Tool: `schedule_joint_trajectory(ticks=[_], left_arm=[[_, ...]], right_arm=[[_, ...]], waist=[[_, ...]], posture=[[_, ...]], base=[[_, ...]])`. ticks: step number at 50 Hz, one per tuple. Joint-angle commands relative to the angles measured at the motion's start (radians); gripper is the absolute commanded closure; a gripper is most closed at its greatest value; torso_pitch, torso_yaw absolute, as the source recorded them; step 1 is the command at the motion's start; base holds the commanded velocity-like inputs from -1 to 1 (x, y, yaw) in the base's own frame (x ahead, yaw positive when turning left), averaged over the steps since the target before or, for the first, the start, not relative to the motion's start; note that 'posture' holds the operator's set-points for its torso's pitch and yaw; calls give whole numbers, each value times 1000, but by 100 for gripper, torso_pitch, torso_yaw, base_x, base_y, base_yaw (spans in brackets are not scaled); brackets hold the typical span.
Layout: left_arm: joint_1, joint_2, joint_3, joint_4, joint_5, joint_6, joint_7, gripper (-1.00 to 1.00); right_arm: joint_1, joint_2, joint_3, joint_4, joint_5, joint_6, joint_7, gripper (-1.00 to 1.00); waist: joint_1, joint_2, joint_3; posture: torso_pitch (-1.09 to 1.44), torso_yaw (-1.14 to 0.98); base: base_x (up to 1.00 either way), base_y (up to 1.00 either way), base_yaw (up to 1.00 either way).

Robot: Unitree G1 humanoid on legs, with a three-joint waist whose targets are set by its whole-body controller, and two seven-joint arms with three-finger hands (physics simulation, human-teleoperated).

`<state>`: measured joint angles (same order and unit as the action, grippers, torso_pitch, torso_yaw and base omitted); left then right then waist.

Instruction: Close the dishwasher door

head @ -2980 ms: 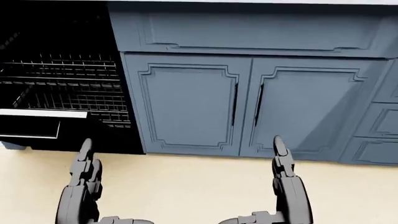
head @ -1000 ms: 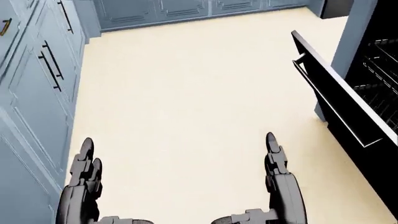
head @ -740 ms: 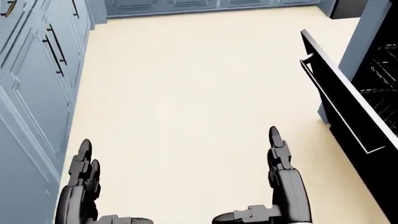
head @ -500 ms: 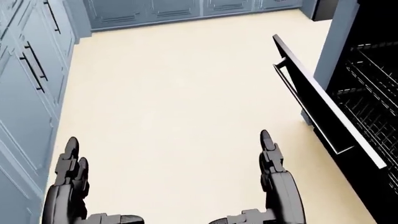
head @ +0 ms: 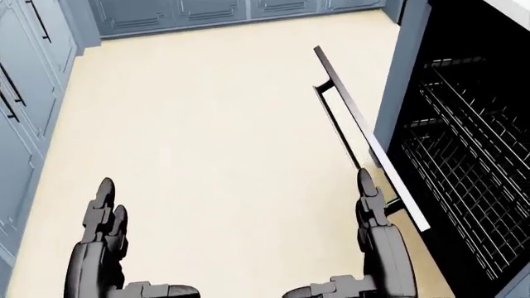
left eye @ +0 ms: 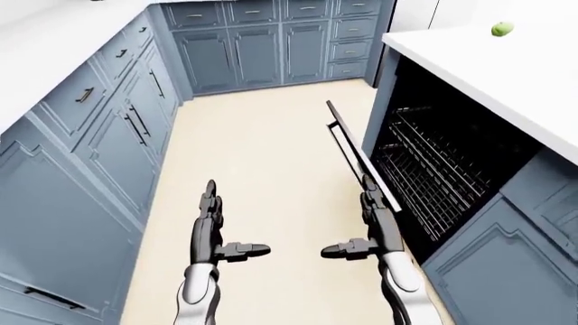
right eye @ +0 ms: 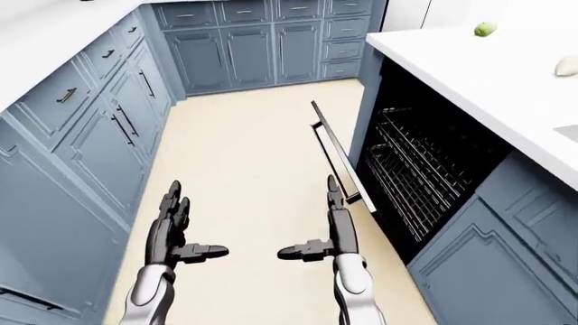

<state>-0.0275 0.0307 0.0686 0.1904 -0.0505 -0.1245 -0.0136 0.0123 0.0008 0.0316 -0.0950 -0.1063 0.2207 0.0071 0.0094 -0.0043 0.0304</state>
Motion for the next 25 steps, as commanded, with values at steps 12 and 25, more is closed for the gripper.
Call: schedule_joint_trajectory(ticks=[12, 25], left_arm=[[-20, 7, 9, -15, 0, -36, 3, -100], [-16, 7, 9, -28, 1, -29, 4, -100]], right_arm=[[-12, 2, 3, -42, 7, -25, 2, -100], [-23, 2, 5, -24, 6, -28, 0, -100]], waist=[[3, 12, -23], [14, 56, -12]], posture=[[0, 0], [0, 0]], base=[[0, -29, 0], [0, -51, 0]])
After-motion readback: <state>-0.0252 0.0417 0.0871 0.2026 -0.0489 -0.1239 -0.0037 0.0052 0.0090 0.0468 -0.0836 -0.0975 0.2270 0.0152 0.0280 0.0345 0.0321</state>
